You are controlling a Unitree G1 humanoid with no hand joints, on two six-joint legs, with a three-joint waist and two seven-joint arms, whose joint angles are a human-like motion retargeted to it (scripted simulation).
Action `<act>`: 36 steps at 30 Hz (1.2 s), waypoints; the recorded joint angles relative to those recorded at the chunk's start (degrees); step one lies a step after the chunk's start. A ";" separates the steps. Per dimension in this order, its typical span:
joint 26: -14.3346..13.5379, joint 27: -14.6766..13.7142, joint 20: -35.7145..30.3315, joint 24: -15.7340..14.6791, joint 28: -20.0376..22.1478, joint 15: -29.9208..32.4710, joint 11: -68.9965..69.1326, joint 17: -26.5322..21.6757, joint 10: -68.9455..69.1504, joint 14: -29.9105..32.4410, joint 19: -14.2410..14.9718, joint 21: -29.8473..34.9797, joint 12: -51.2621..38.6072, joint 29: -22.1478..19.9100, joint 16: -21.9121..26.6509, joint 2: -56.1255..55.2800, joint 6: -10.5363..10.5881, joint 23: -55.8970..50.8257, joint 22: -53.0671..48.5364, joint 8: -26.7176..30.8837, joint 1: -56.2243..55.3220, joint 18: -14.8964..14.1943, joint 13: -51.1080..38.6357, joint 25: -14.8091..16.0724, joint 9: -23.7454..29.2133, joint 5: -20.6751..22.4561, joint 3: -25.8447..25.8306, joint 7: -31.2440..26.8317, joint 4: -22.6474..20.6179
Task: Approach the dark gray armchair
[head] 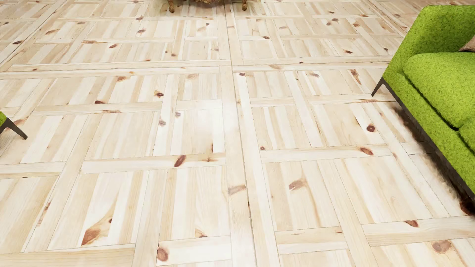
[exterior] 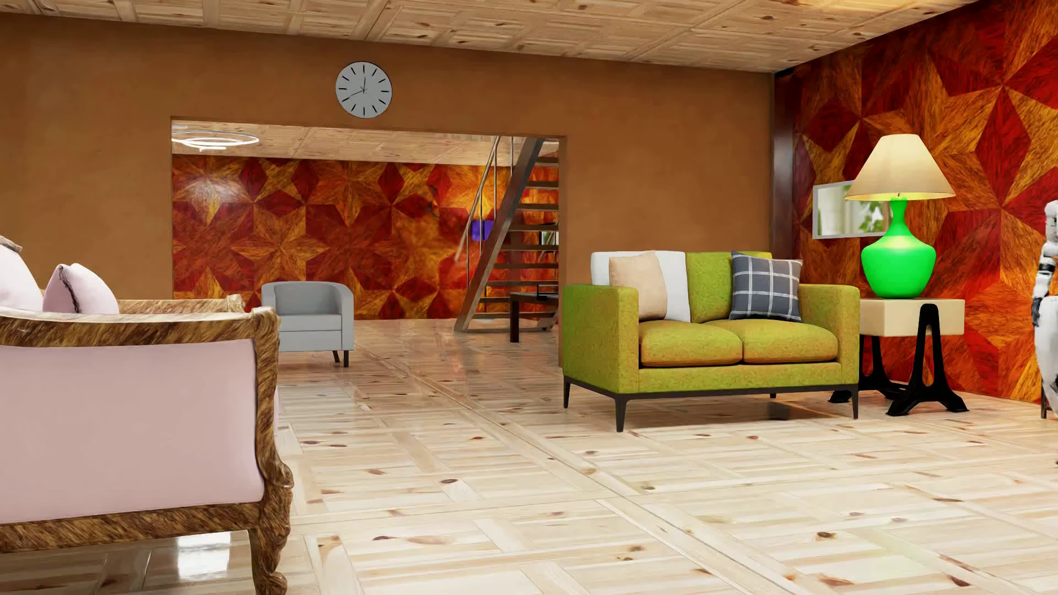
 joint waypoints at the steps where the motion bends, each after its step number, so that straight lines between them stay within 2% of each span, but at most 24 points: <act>1: 0.00 0.00 3.83 0.00 0.00 0.94 0.80 0.14 1.30 -1.37 0.00 0.27 0.37 0.00 0.15 -1.45 0.05 0.09 0.73 0.00 -1.52 0.00 -0.47 0.00 -0.21 0.60 -1.50 0.00 0.23; 2: 0.00 0.00 5.47 0.00 0.00 0.51 1.51 -0.08 -3.72 -4.32 0.00 0.14 2.17 0.00 -0.14 -0.93 0.84 -0.47 0.51 0.00 0.69 0.00 0.75 0.00 -1.02 1.44 1.80 0.00 0.32; 3: 0.00 0.00 4.22 0.00 0.00 1.18 2.09 -0.30 15.24 -11.52 0.00 0.27 1.93 0.00 0.29 -1.24 0.17 -0.98 0.31 0.00 -2.33 0.00 0.01 0.00 -0.14 1.00 -0.26 0.00 -0.10; 5: 0.00 0.00 4.31 0.00 0.00 -2.42 2.14 -0.74 26.06 -12.44 0.00 -0.98 3.16 0.00 0.39 0.84 0.74 -3.52 -0.24 0.00 -8.92 0.00 0.00 0.00 1.29 1.94 0.65 0.00 0.72; 7: 0.00 0.00 4.84 0.00 0.00 -4.83 2.46 -2.18 39.42 -10.19 0.00 1.98 3.82 0.00 -0.83 5.02 1.45 -4.08 1.23 0.00 -15.43 0.00 -2.19 0.00 4.34 1.81 2.11 0.00 1.58; 9: 0.00 0.00 4.55 0.00 0.00 -8.11 0.81 -1.46 39.47 -9.61 0.00 0.98 5.87 0.00 -0.43 6.72 -0.01 -3.42 0.98 0.00 -22.18 0.00 -3.99 0.00 3.16 0.27 7.86 0.00 1.76; 10: 0.00 0.00 3.84 0.00 0.00 -9.99 -1.12 -1.48 35.42 -8.68 0.00 0.79 7.11 0.00 -0.23 10.32 0.11 -4.46 1.21 0.00 -23.49 0.00 -4.49 0.00 3.84 0.09 9.05 0.00 2.18; 13: 0.00 0.00 5.79 0.00 0.00 -17.82 -3.56 -1.45 26.31 0.25 0.00 -1.38 8.62 0.00 0.13 17.10 -0.41 -5.70 4.02 0.00 -31.60 0.00 -7.21 0.00 4.10 -1.28 11.68 0.00 2.69; 15: 0.00 0.00 5.66 0.00 0.00 -20.38 -3.70 -1.79 22.21 2.40 0.00 -2.20 8.47 0.00 0.07 20.63 -0.43 -5.97 5.88 0.00 -34.96 0.00 -8.57 0.00 4.43 -1.83 14.18 0.00 3.30; 17: 0.00 0.00 5.53 0.00 0.00 -19.21 -3.83 -1.74 25.18 1.92 0.00 -2.25 9.10 0.00 0.21 24.38 -0.47 -5.07 6.12 0.00 -36.60 0.00 -8.32 0.00 4.57 -2.90 16.15 0.00 3.56; 18: 0.00 0.00 4.79 0.00 0.00 -16.63 -2.33 -2.01 30.13 1.76 0.00 0.26 8.96 0.00 0.72 24.93 -1.23 -4.18 6.20 0.00 -37.88 0.00 -8.14 0.00 4.48 -4.05 17.69 0.00 3.30; 19: 0.00 0.00 3.31 0.00 0.00 -11.38 0.32 -0.96 33.82 0.35 0.00 0.28 8.29 0.00 0.82 24.63 -2.75 -1.97 7.32 0.00 -38.25 0.00 -7.06 0.00 4.27 -5.95 18.40 0.00 2.24; 20: 0.00 0.00 4.10 0.00 0.00 -3.84 5.47 -0.96 36.70 -1.91 0.00 0.09 8.08 0.00 1.12 24.90 -2.97 -2.80 7.27 0.00 -35.85 0.00 -4.39 0.00 4.52 -6.62 18.10 0.00 1.30; 22: 0.00 0.00 6.63 0.00 0.00 12.93 23.83 -0.85 37.15 -6.60 0.00 2.39 7.22 0.00 0.20 16.71 -2.63 -1.11 6.98 0.00 -30.71 0.00 -1.60 0.00 4.06 -7.64 13.99 0.00 -1.04; 24: 0.00 0.00 6.94 0.00 0.00 12.70 46.30 -1.48 34.55 -10.18 0.00 4.28 5.61 0.00 -0.17 3.37 -1.61 -0.13 3.59 0.00 -23.14 0.00 0.40 0.00 4.47 -7.41 10.09 0.00 -2.18; 25: 0.00 0.00 8.03 0.00 0.00 12.53 50.28 -1.00 31.51 -10.33 0.00 1.37 4.69 0.00 -0.41 -2.50 -0.38 0.40 1.14 0.00 -18.48 0.00 1.82 0.00 5.16 -5.80 5.43 0.00 -2.16; 26: 0.00 0.00 7.54 0.00 0.00 12.78 48.75 -1.64 28.10 -10.66 0.00 0.15 3.63 0.00 -0.07 -8.35 0.54 -0.67 -1.40 0.00 -13.94 0.00 3.64 0.00 5.14 -5.04 1.74 0.00 -2.06; 29: 0.00 0.00 10.49 0.00 0.00 25.21 19.83 -2.88 18.41 -12.78 0.00 2.88 2.08 0.00 1.12 -17.31 2.81 0.77 -7.77 0.00 1.88 0.00 6.24 0.00 5.70 -3.27 -7.03 0.00 -0.18; 30: 0.00 0.00 10.65 0.00 0.00 21.50 9.62 -3.19 16.51 -15.04 0.00 2.61 0.90 0.00 1.80 -19.31 2.86 0.28 -9.38 0.00 5.50 0.00 7.39 0.00 5.21 -3.44 -9.07 0.00 0.02; 32: 0.00 0.00 11.09 0.00 0.00 -4.55 -1.21 -2.92 15.11 -19.63 0.00 2.99 -1.72 0.00 2.72 -21.43 3.09 2.06 -10.28 0.00 11.91 0.00 8.58 0.00 3.99 -3.33 -10.26 0.00 -0.12; 33: 0.00 0.00 12.56 0.00 0.00 -7.47 -0.49 -2.94 15.99 -20.53 0.00 4.16 -2.17 0.00 2.36 -22.76 3.19 2.47 -9.67 0.00 13.39 0.00 8.82 0.00 3.80 -3.98 -12.04 0.00 0.05; 34: 0.00 0.00 13.11 0.00 0.00 2.81 0.66 -2.67 17.81 -19.23 0.00 4.96 -2.19 0.00 2.07 -23.80 3.85 3.14 -8.61 0.00 15.26 0.00 9.06 0.00 4.23 -3.05 -13.13 0.00 0.80; 35: 0.00 0.00 14.08 0.00 0.00 16.45 5.28 -2.66 20.52 -14.37 0.00 5.13 -1.72 0.00 1.16 -26.34 5.06 3.23 -7.10 0.00 15.75 0.00 9.37 0.00 3.92 -2.24 -13.74 0.00 1.90; 36: 0.00 0.00 14.71 0.00 0.00 22.87 10.27 -2.52 26.33 -5.73 0.00 5.95 -0.19 0.00 -0.09 -26.42 6.83 4.11 -5.18 0.00 15.34 0.00 8.96 0.00 4.24 -0.66 -14.19 0.00 3.90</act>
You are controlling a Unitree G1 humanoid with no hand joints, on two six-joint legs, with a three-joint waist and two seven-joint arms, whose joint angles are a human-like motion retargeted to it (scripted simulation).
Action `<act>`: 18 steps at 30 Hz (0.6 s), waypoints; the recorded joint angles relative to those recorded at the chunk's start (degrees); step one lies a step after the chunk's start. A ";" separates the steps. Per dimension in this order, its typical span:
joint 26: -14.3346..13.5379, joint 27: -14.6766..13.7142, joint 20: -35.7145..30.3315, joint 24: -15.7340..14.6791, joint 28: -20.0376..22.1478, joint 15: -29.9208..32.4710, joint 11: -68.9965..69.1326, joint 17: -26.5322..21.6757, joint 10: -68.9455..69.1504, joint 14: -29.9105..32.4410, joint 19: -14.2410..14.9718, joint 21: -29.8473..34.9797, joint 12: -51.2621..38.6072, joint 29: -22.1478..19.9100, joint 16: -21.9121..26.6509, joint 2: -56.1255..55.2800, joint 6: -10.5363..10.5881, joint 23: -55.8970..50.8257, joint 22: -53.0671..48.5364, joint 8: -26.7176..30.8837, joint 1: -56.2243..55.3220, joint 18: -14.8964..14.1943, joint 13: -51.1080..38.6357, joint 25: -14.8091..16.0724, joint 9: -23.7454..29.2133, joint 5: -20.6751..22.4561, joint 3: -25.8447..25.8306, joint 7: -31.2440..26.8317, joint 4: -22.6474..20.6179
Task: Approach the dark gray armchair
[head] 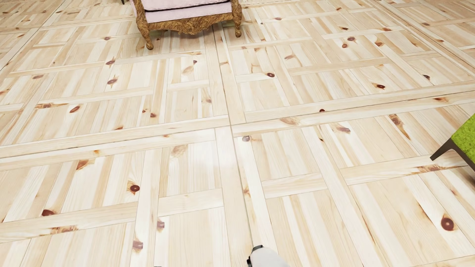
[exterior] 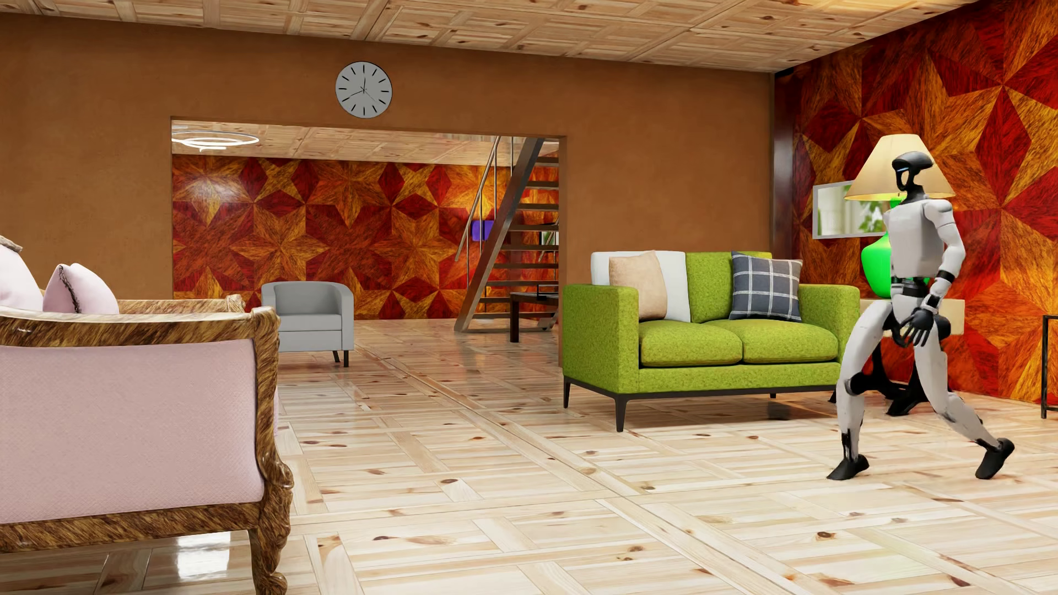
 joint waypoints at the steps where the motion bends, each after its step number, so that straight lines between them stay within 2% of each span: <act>1: 0.00 0.00 -1.06 0.00 0.00 -0.10 2.18 -0.12 9.53 11.64 0.00 0.29 1.85 0.00 -0.89 3.01 0.87 0.64 2.12 0.00 -2.03 0.00 -0.04 0.00 -0.09 1.74 1.36 0.00 1.29; 2: 0.00 0.00 -1.94 0.00 0.00 -1.13 3.62 0.38 21.35 18.92 0.00 -1.55 3.61 0.00 -1.27 5.57 0.81 0.84 3.00 0.00 -7.77 0.00 -0.03 0.00 -0.59 3.53 3.14 0.00 1.99; 3: 0.00 0.00 -4.60 0.00 0.00 -4.04 3.05 -0.09 32.92 14.53 0.00 -1.41 4.65 0.00 -1.19 10.19 1.25 -0.75 3.80 0.00 -13.05 0.00 -0.86 0.00 0.13 4.88 5.12 0.00 3.23; 4: 0.00 0.00 -5.77 0.00 0.00 -8.31 1.24 -0.16 39.47 5.01 0.00 -1.92 5.80 0.00 -1.14 15.96 0.77 -1.63 4.02 0.00 -18.19 0.00 -2.04 0.00 0.75 4.80 8.09 0.00 3.65; 5: 0.00 0.00 -6.68 0.00 0.00 -12.22 -1.10 -0.36 41.45 -1.40 0.00 -1.18 6.71 0.00 -0.68 21.42 -1.02 -2.82 4.98 0.00 -23.50 0.00 -3.91 0.00 0.96 3.82 11.69 0.00 2.85; 6: 0.00 0.00 -5.62 0.00 0.00 -16.41 -3.14 -0.33 38.33 -4.32 0.00 -1.60 8.02 0.00 -0.62 25.56 -2.58 -3.55 6.04 0.00 -28.68 0.00 -6.03 0.00 0.21 3.04 15.50 0.00 2.61; 7: 0.00 0.00 -6.40 0.00 0.00 -21.18 -6.29 -1.51 31.01 -4.65 0.00 0.38 9.63 0.00 -0.13 31.45 -3.66 -5.64 5.84 0.00 -31.39 0.00 -8.20 0.00 0.31 2.10 18.97 0.00 2.70; 9: 0.00 0.00 -5.71 0.00 0.00 -29.66 -11.18 -2.33 11.95 -0.99 0.00 -2.26 11.41 0.00 0.93 40.84 -5.63 -7.97 7.16 0.00 -35.85 0.00 -12.11 0.00 0.05 0.11 23.06 0.00 3.10; 11: 0.00 0.00 -7.00 0.00 0.00 -36.64 -12.75 -3.15 -6.25 9.08 0.00 -7.18 11.69 0.00 1.35 46.44 -5.91 -9.49 8.82 0.00 -38.86 0.00 -15.62 0.00 -1.79 -0.50 25.46 0.00 3.55; 12: 0.00 0.00 -6.74 0.00 0.00 -37.41 -12.69 -3.09 -29.97 14.44 0.00 -9.63 11.77 0.00 1.45 48.26 -6.43 -9.69 9.64 0.00 -41.18 0.00 -16.84 0.00 -2.64 -0.40 25.41 0.00 3.62; 13: 0.00 0.00 -7.68 0.00 0.00 -35.99 -11.44 -4.03 -10.69 9.83 0.00 -10.03 11.70 0.00 1.72 49.88 -6.80 -11.15 9.57 0.00 -43.50 0.00 -17.44 0.00 -2.69 -1.61 26.93 0.00 3.62; 14: 0.00 0.00 -8.71 0.00 0.00 -32.52 -9.03 -4.07 -5.38 10.42 0.00 -13.21 11.28 0.00 1.88 52.33 -7.72 -12.68 10.36 0.00 -44.54 0.00 -16.24 0.00 -1.99 -3.34 28.55 0.00 1.96; 15: 0.00 0.00 -9.01 0.00 0.00 -25.22 -3.08 -3.01 -0.28 13.31 0.00 -14.78 11.30 0.00 1.82 51.60 -8.82 -11.82 11.45 0.00 -45.72 0.00 -15.02 0.00 -2.91 -5.01 29.62 0.00 0.75; 16: 0.00 0.00 -8.85 0.00 0.00 -13.53 7.27 -1.16 4.40 11.27 0.00 -15.37 11.11 0.00 1.72 49.47 -10.70 -9.97 12.91 0.00 -43.98 0.00 -13.16 0.00 -2.54 -7.60 29.91 0.00 -2.13; 17: 0.00 0.00 -7.84 0.00 0.00 -4.22 22.01 -0.51 5.17 8.18 0.00 -14.51 10.34 0.00 1.31 42.74 -10.50 -9.09 13.32 0.00 -41.87 0.00 -11.56 0.00 -2.59 -7.28 28.57 0.00 -4.09; 18: 0.00 0.00 -6.17 0.00 0.00 -4.12 36.77 0.24 4.54 5.36 0.00 -12.90 10.09 0.00 0.95 35.86 -10.82 -7.84 12.04 0.00 -37.77 0.00 -10.93 0.00 -1.37 -8.35 27.28 0.00 -6.37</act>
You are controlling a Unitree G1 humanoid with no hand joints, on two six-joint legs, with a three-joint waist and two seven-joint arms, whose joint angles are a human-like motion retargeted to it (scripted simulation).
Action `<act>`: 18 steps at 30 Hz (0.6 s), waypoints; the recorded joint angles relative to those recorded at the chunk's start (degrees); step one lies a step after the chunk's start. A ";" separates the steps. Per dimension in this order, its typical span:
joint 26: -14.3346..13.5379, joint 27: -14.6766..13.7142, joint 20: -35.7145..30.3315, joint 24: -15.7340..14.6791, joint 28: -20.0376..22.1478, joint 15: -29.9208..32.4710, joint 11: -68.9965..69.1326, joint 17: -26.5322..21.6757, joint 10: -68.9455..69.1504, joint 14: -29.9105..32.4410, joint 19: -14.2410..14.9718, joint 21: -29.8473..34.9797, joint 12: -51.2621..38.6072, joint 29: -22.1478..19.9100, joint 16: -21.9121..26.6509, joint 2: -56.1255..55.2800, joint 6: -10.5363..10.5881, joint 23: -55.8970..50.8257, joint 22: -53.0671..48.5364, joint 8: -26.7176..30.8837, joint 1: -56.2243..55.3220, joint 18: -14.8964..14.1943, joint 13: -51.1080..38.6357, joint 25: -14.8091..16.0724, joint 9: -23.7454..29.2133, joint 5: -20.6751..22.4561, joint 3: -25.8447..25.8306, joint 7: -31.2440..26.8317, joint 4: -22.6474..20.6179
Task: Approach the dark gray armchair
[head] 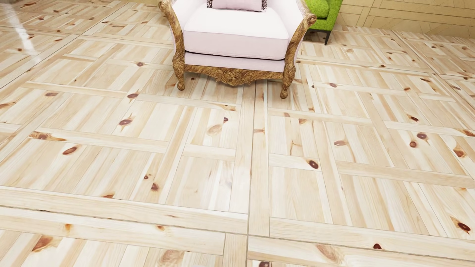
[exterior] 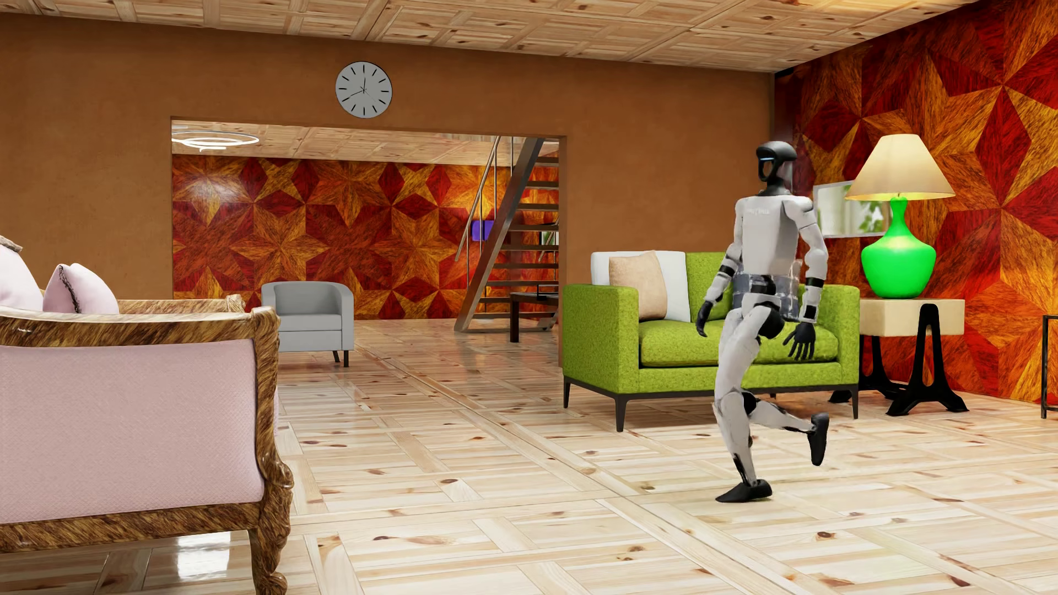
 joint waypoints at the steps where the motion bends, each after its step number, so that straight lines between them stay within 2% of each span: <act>1: 0.00 0.00 -0.55 0.00 0.00 -3.57 8.17 0.02 -2.06 -1.33 0.00 4.06 -0.89 0.00 0.07 -6.73 0.83 0.95 -1.79 0.00 5.46 0.00 0.10 0.00 1.01 0.26 -2.20 0.00 0.58; 2: 0.00 0.00 -0.35 0.00 0.00 -4.30 8.61 1.18 -4.35 -1.94 0.00 4.07 -1.36 0.00 -0.08 -12.81 2.63 2.32 -4.19 0.00 10.10 0.00 1.57 0.00 1.11 1.86 -5.62 0.00 1.85; 3: 0.00 0.00 -0.88 0.00 0.00 -2.32 2.62 -0.15 -6.69 -2.75 0.00 5.41 -2.60 0.00 0.13 -17.81 4.09 -0.85 -6.66 0.00 14.00 0.00 4.23 0.00 1.69 2.24 -9.70 0.00 2.10; 4: 0.00 0.00 -0.99 0.00 0.00 2.67 -9.14 0.77 -8.73 -3.57 0.00 8.37 -3.67 0.00 0.92 -20.73 4.74 4.29 -8.84 0.00 18.80 0.00 4.58 0.00 2.19 3.05 -12.55 0.00 3.36; 5: 0.00 0.00 0.45 0.00 0.00 5.19 -22.56 1.34 -11.13 -4.61 0.00 6.17 -4.30 0.00 1.05 -24.07 5.09 5.82 -11.43 0.00 22.11 0.00 6.36 0.00 1.41 3.02 -15.22 0.00 3.31; 6: 0.00 0.00 1.46 0.00 0.00 -0.74 -36.53 1.31 -13.43 -6.44 0.00 5.89 -4.72 0.00 1.51 -24.75 5.25 7.31 -13.60 0.00 26.87 0.00 7.69 0.00 0.89 3.64 -16.84 0.00 3.47; 7: 0.00 0.00 3.42 0.00 0.00 -20.87 -43.89 0.94 -15.17 -8.87 0.00 7.57 -5.41 0.00 2.22 -24.61 4.54 7.55 -15.68 0.00 30.39 0.00 8.67 0.00 -0.13 4.11 -17.67 0.00 2.39; 8: 0.00 0.00 5.15 0.00 0.00 -4.65 -64.30 0.34 -15.21 -12.16 0.00 8.85 -5.67 0.00 3.03 -25.83 4.18 7.58 -17.17 0.00 32.35 0.00 9.96 0.00 -1.59 3.65 -18.24 0.00 2.06; 9: 0.00 0.00 6.70 0.00 0.00 -2.45 -65.94 0.04 -14.97 -14.25 0.00 10.10 -6.00 0.00 3.39 -26.96 3.75 8.17 -17.18 0.00 34.07 0.00 11.11 0.00 -2.04 3.65 -18.96 0.00 1.21; 10: 0.00 0.00 8.68 0.00 0.00 -22.23 -45.31 -0.13 -13.30 -14.57 0.00 11.04 -5.53 0.00 3.06 -28.89 4.49 8.92 -16.62 0.00 35.76 0.00 11.66 0.00 -1.54 4.61 -19.91 0.00 1.47; 11: 0.00 0.00 10.56 0.00 0.00 -15.59 -43.36 -0.38 -9.47 -12.14 0.00 11.12 -4.64 0.00 2.52 -29.08 5.40 9.47 -15.11 0.00 36.68 0.00 12.27 0.00 -1.53 6.60 -20.16 0.00 2.09; 12: 0.00 0.00 11.18 0.00 0.00 -5.89 -43.24 -0.52 0.25 -3.98 0.00 10.36 -3.89 0.00 1.47 -29.06 7.87 10.16 -13.25 0.00 33.63 0.00 12.85 0.00 -1.79 9.70 -19.82 0.00 5.13; 13: 0.00 0.00 10.66 0.00 0.00 0.65 -39.14 -0.83 13.45 6.70 0.00 10.81 -2.54 0.00 0.61 -27.85 9.00 11.17 -10.63 0.00 30.43 0.00 13.11 0.00 -0.60 12.05 -18.73 0.00 7.57; 14: 0.00 0.00 10.28 0.00 0.00 1.94 -37.26 -1.07 26.40 5.91 0.00 9.86 -1.54 0.00 0.31 -25.87 9.37 10.75 -9.29 0.00 23.84 0.00 12.68 0.00 0.08 13.92 -17.61 0.00 9.23; 15: 0.00 0.00 9.05 0.00 0.00 1.09 -38.01 -1.45 32.57 -0.55 0.00 8.25 -1.12 0.00 0.21 -21.21 9.28 9.22 -8.21 0.00 17.80 0.00 12.22 0.00 1.91 14.77 -17.53 0.00 10.12; 16: 0.00 0.00 7.66 0.00 0.00 -1.94 -39.18 -1.28 30.44 -3.03 0.00 6.72 -0.91 0.00 0.19 -17.51 7.69 8.27 -6.53 0.00 12.17 0.00 11.10 0.00 2.13 14.33 -14.82 0.00 9.57; 18: 0.00 0.00 6.94 0.00 0.00 -9.20 -40.60 -2.19 11.33 -4.81 0.00 6.10 1.07 0.00 1.31 -10.56 4.36 3.38 -6.14 0.00 6.42 0.00 8.75 0.00 2.48 13.99 -8.28 0.00 8.87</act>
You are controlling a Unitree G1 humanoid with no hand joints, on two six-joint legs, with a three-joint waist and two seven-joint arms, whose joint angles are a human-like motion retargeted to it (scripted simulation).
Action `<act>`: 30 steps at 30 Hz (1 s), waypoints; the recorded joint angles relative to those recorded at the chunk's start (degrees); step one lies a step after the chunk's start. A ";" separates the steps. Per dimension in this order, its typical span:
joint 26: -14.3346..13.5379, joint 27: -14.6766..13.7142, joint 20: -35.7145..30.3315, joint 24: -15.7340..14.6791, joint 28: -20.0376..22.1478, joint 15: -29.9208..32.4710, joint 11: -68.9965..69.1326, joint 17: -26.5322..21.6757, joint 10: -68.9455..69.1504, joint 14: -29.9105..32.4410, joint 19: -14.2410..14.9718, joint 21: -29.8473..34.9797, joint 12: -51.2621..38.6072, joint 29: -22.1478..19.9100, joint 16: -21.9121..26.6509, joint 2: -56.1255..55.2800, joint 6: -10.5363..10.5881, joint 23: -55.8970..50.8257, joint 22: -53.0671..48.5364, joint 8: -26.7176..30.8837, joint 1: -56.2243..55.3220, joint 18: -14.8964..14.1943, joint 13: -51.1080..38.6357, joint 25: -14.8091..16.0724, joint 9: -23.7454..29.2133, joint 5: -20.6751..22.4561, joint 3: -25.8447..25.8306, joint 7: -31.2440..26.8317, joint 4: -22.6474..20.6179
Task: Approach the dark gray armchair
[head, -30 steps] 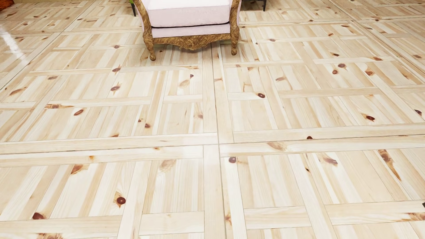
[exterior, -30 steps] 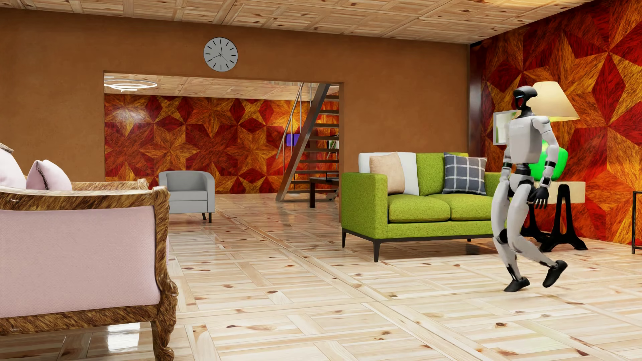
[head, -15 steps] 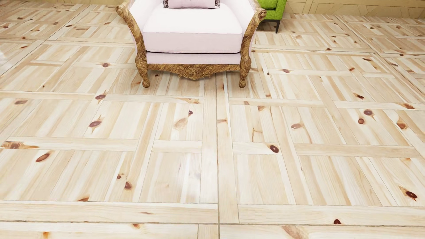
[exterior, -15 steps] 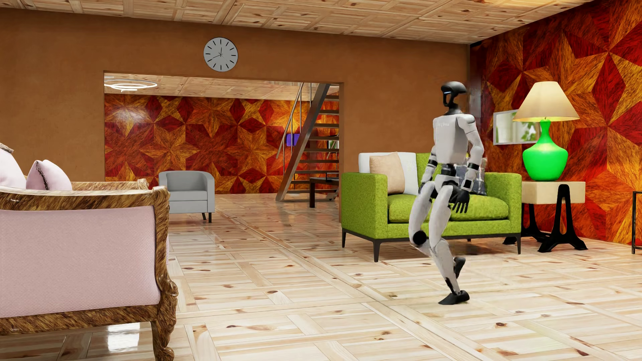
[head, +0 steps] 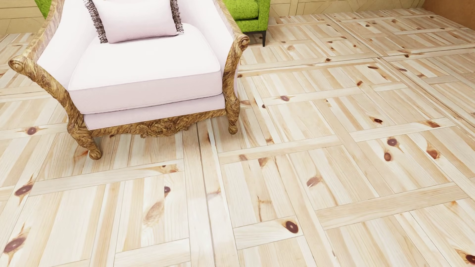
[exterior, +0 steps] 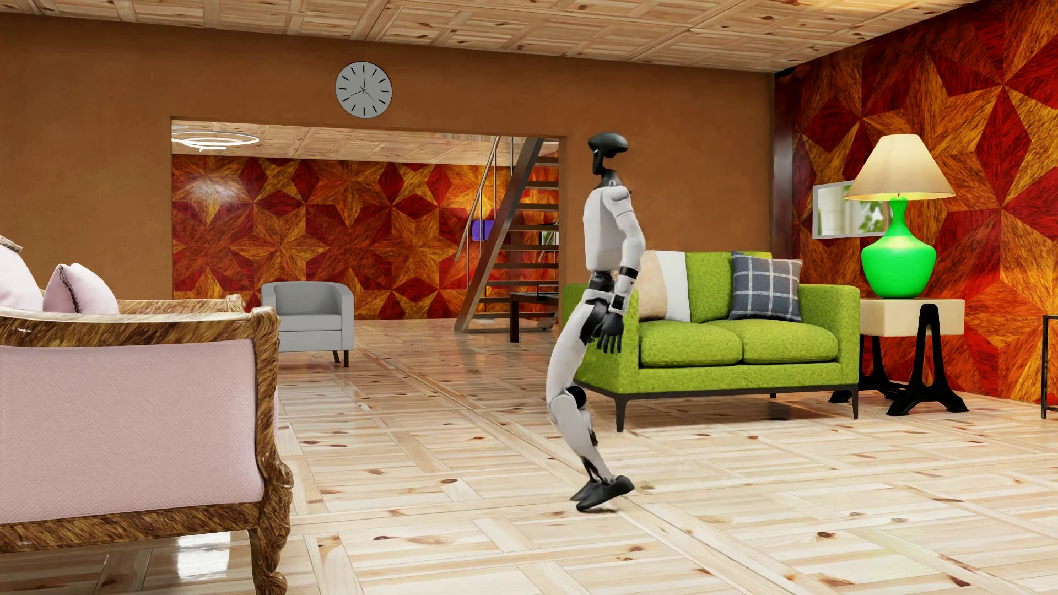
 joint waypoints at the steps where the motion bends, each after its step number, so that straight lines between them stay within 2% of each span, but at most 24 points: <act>1: 0.00 0.00 1.19 0.00 0.00 -3.71 -1.46 0.03 -12.40 2.55 0.00 -1.65 1.77 0.00 0.43 3.14 -1.29 -1.45 -0.24 0.00 -1.37 0.00 -1.23 0.00 -0.56 -0.27 1.44 0.00 0.30; 2: 0.00 0.00 0.58 0.00 0.00 -7.10 -2.26 -0.37 -23.19 16.15 0.00 -3.72 3.13 0.00 0.49 5.91 -2.01 -3.49 -0.22 0.00 -1.69 0.00 -2.27 0.00 -0.94 -0.33 2.16 0.00 0.65; 3: 0.00 0.00 1.15 0.00 0.00 -11.03 -1.19 -1.19 -26.16 32.37 0.00 -5.64 4.48 0.00 0.38 6.29 -2.93 -5.23 0.15 0.00 -4.85 0.00 -3.31 0.00 -2.55 -1.15 3.01 0.00 1.56; 4: 0.00 0.00 0.74 0.00 0.00 -15.03 -0.17 -2.13 -24.30 36.51 0.00 -6.89 5.95 0.00 0.28 9.10 -2.61 -6.80 0.28 0.00 -5.80 0.00 -3.98 0.00 -2.85 -1.22 4.13 0.00 3.09; 5: 0.00 0.00 1.36 0.00 0.00 -17.04 2.13 -2.72 -19.18 29.42 0.00 -7.34 7.26 0.00 0.24 12.45 -2.60 -8.10 0.06 0.00 -4.27 0.00 -4.32 0.00 -2.05 -1.23 5.47 0.00 3.66; 6: 0.00 0.00 -0.28 0.00 0.00 -14.51 6.89 -2.37 -17.13 20.61 0.00 -8.30 6.47 0.00 0.44 11.39 -3.79 -8.41 1.30 0.00 -3.17 0.00 -4.67 0.00 -2.06 -2.22 6.87 0.00 2.18; 7: 0.00 0.00 -0.92 0.00 0.00 -7.33 13.35 -0.30 -14.87 14.52 0.00 -10.55 5.01 0.00 0.50 8.47 -4.95 -7.05 2.67 0.00 -1.40 0.00 -5.35 0.00 -1.70 -3.28 8.32 0.00 2.42; 8: 0.00 0.00 -1.59 0.00 0.00 1.75 17.16 0.40 -14.60 11.32 0.00 -7.68 2.76 0.00 1.72 5.52 -5.97 -7.60 3.35 0.00 1.01 0.00 -6.47 0.00 -0.55 -4.03 8.33 0.00 3.80; 9: 0.00 0.00 -1.06 0.00 0.00 7.94 19.10 1.76 -15.87 9.00 0.00 -5.41 1.26 0.00 2.52 2.27 -6.98 -6.55 4.13 0.00 3.29 0.00 -7.21 0.00 -0.46 -5.52 6.38 0.00 4.32; 10: 0.00 0.00 1.25 0.00 0.00 9.72 20.28 2.17 -17.02 7.44 0.00 -4.64 0.66 0.00 2.84 -1.97 -7.22 -7.78 3.02 0.00 5.53 0.00 -6.38 0.00 -0.64 -6.64 4.45 0.00 6.01; 12: 0.00 0.00 1.64 0.00 0.00 6.93 19.39 2.83 -18.37 3.80 0.00 -1.24 0.07 0.00 3.02 -10.31 -6.22 -6.60 0.01 0.00 10.80 0.00 -4.15 0.00 -1.67 -8.68 1.76 0.00 8.61; 14: 0.00 0.00 2.61 0.00 0.00 5.74 13.49 3.04 -19.51 0.14 0.00 1.01 0.44 0.00 2.85 -15.80 -5.13 -3.06 -4.04 0.00 16.68 0.00 -1.11 0.00 -1.77 -11.86 -2.28 0.00 9.22; 16: 0.00 0.00 2.16 0.00 0.00 3.11 4.95 2.43 -21.74 -2.37 0.00 1.34 -0.42 0.00 2.26 -21.19 -3.78 -0.50 -7.09 0.00 22.84 0.00 2.17 0.00 -2.51 -13.48 -5.46 0.00 8.01; 18: 0.00 0.00 2.21 0.00 0.00 -5.25 -0.58 1.34 -23.44 -5.26 0.00 3.80 -2.42 0.00 2.67 -25.45 -3.10 2.82 -9.31 0.00 27.46 0.00 4.89 0.00 -2.94 -14.88 -8.85 0.00 5.73; 19: 0.00 0.00 0.63 0.00 0.00 -5.13 -0.93 0.79 -23.02 -6.65 0.00 5.52 -4.23 0.00 3.05 -27.26 -2.43 4.62 -10.16 0.00 28.68 0.00 6.01 0.00 -2.54 -16.06 -11.52 0.00 5.63; 20: 0.00 0.00 0.38 0.00 0.00 3.86 1.40 0.51 -22.07 -6.92 0.00 4.88 -5.82 0.00 3.65 -30.18 -1.49 5.64 -11.25 0.00 29.83 0.00 7.57 0.00 -2.12 -16.76 -14.01 0.00 6.29; 21: 0.00 0.00 0.12 0.00 0.00 11.29 6.70 0.20 -21.85 -4.95 0.00 6.91 -6.84 0.00 3.88 -32.63 -0.22 7.79 -11.12 0.00 32.24 0.00 7.92 0.00 -1.09 -16.35 -15.93 0.00 7.13; 22: 0.00 0.00 1.47 0.00 0.00 13.20 10.25 0.36 -21.04 -0.69 0.00 8.55 -6.62 0.00 3.84 -33.71 1.02 10.13 -11.03 0.00 33.65 0.00 7.42 0.00 -0.82 -14.89 -16.89 0.00 7.93; 24: 0.00 0.00 1.52 0.00 0.00 6.51 12.15 0.61 -11.66 11.00 0.00 9.39 -4.68 0.00 3.52 -30.09 2.17 10.88 -8.60 0.00 27.94 0.00 8.12 0.00 -2.60 -11.58 -16.89 0.00 8.88; 25: 0.00 0.00 0.99 0.00 0.00 2.70 12.13 0.67 -3.63 11.53 0.00 7.66 -4.34 0.00 3.24 -27.37 2.46 9.17 -7.13 0.00 22.90 0.00 8.77 0.00 -2.96 -9.77 -13.68 0.00 7.51; 26: 0.00 0.00 0.18 0.00 0.00 -0.09 10.68 0.57 5.21 9.18 0.00 8.22 -3.74 0.00 3.04 -22.37 3.19 7.48 -6.55 0.00 18.74 0.00 7.87 0.00 -1.68 -7.05 -9.96 0.00 6.71; 28: 0.00 0.00 -1.48 0.00 0.00 -4.63 3.96 0.29 17.90 1.37 0.00 8.72 -0.76 0.00 2.44 -10.18 3.15 3.97 -5.36 0.00 7.39 0.00 3.27 0.00 -0.42 -2.56 -3.86 0.00 3.71; 30: 0.00 0.00 -5.31 0.00 0.00 -11.42 -2.61 -0.10 15.92 -2.92 0.00 1.89 1.98 0.00 2.75 1.39 2.92 -2.08 -3.87 0.00 -5.01 0.00 -0.94 0.00 -0.06 -0.77 1.98 0.00 0.99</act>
